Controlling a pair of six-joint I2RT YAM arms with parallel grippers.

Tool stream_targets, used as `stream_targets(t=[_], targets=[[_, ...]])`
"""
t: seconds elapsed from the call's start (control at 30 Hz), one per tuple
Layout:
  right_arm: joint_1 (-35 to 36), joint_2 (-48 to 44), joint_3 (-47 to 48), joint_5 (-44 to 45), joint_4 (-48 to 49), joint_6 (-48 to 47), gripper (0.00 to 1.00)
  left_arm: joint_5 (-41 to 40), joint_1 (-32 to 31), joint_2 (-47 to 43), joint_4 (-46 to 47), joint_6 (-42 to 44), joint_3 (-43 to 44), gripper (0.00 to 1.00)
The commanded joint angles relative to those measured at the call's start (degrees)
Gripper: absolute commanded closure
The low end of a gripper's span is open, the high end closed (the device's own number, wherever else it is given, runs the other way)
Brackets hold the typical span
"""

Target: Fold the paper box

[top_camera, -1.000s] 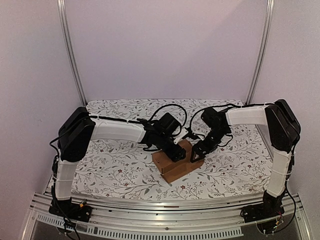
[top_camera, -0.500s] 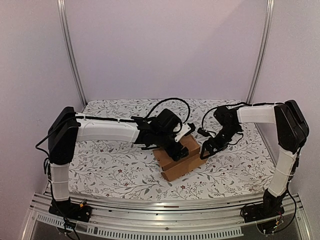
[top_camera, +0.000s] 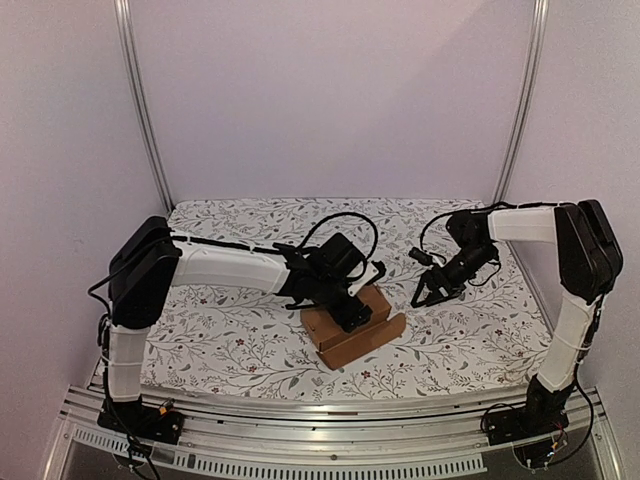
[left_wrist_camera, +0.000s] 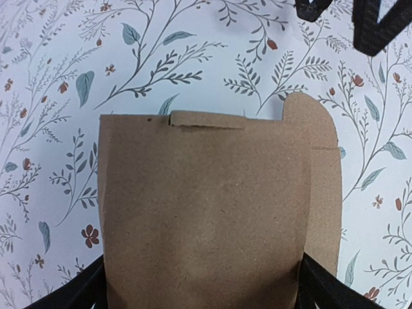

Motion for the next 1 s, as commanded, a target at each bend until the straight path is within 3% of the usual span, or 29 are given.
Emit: stream_targets(t=[0.0, 0.17, 0.43, 0.97], targets=[[-0.45, -0.34, -0.45, 9.16, 1.48, 2.32, 0.37, -0.84, -0.14, -1.6, 0.61, -3.02, -2.44, 0.13], [-0.34, 3.55, 0.79, 11.11, 1.02, 3.34, 0.44, -1.22, -0.14, -6.08, 6.7, -5.04, -7.98, 0.14], [2.08, 8.21, 3.16, 7.67, -0.07, 2.96, 0.44, -1.1, -0.14, -7.26, 9.86, -6.49, -10.37, 0.15], [6.17, 7.88, 4.36, -1.01, -0.69, 1.35, 0.43, -0.8, -0.14, -6.96, 11.6, -7.77, -10.77, 0.15]])
